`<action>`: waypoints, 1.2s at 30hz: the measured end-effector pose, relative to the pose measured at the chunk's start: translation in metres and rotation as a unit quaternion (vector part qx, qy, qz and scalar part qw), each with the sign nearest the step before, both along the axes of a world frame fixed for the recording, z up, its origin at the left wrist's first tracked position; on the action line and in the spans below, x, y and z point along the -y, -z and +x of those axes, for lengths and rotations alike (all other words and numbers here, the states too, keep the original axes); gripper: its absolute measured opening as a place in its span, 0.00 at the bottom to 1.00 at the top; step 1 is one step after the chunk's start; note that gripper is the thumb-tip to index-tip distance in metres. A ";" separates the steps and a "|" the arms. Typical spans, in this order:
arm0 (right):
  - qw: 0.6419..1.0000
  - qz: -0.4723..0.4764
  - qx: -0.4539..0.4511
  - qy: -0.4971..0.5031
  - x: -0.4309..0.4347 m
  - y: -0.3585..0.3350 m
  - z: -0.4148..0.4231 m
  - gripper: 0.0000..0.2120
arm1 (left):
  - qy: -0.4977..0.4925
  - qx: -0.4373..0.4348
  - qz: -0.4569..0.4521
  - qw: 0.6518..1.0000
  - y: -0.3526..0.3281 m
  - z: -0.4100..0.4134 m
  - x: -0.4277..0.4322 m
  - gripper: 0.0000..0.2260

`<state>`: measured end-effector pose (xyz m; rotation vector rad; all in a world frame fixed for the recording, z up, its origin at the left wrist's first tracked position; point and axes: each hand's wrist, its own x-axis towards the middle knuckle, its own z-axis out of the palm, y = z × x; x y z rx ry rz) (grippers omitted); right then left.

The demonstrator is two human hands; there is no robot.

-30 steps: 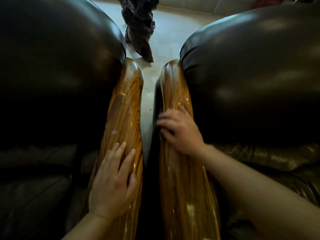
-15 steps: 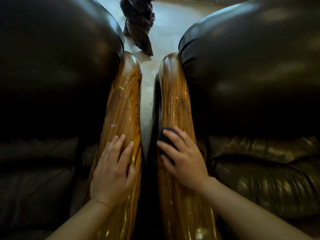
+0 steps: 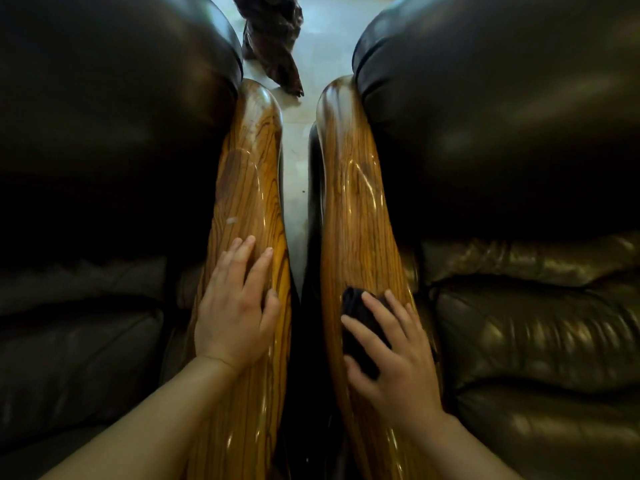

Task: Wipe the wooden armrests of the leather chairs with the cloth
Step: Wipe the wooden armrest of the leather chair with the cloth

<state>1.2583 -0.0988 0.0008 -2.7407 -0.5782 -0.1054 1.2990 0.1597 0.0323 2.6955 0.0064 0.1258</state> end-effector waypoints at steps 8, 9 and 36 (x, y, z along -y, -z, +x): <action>0.991 -0.023 0.030 0.129 -0.047 -0.014 0.054 0.29 | 0.009 0.002 -0.018 1.000 -0.004 -0.003 0.001 0.26; 0.994 -0.030 0.047 0.098 -0.040 -0.004 0.027 0.29 | 0.009 0.003 -0.021 1.000 -0.004 -0.003 0.000 0.25; 0.990 -0.031 0.052 -0.125 0.042 0.037 -0.117 0.23 | 0.036 0.017 -0.009 0.999 -0.002 -0.016 -0.004 0.20</action>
